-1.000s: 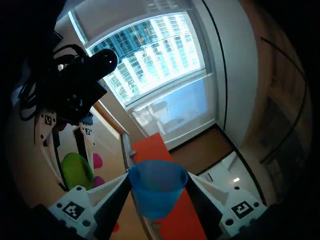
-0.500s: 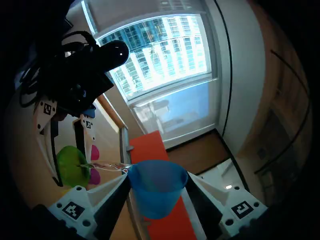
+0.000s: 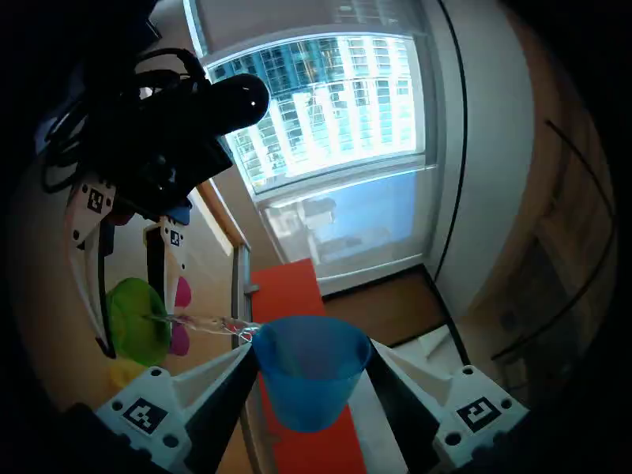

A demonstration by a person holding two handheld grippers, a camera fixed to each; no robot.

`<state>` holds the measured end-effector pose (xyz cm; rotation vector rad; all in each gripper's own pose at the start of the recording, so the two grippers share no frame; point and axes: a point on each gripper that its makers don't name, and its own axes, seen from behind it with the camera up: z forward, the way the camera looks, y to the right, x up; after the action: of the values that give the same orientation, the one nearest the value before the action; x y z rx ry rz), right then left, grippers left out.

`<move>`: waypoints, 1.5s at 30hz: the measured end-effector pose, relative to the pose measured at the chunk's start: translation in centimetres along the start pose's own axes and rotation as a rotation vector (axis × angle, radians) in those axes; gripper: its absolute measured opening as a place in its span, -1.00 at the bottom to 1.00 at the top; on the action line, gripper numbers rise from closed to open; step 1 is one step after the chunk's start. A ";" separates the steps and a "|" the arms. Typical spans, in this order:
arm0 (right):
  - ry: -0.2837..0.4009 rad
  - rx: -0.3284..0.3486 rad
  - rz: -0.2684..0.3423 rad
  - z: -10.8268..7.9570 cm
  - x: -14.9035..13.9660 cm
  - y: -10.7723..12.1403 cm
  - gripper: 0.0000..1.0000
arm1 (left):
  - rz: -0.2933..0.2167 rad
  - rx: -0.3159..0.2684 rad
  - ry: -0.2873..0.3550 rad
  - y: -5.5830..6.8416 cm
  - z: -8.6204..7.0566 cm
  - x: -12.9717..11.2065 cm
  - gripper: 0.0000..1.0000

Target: Pour water

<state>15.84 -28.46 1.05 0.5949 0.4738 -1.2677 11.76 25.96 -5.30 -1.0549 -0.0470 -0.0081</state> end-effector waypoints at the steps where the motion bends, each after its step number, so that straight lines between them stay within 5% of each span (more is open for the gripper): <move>1: 0.000 0.000 -0.005 0.0 0.0 0.0 0.83 | 0.000 0.000 0.000 0.0 0.0 0.0 0.76; 45: 0.013 -0.011 -0.197 -0.1 0.5 1.2 0.83 | -0.001 -0.013 0.011 0.3 -0.1 0.4 0.76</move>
<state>17.17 -28.57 0.85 0.5575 0.5599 -1.4476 12.21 26.03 -5.56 -1.0683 -0.0373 -0.0150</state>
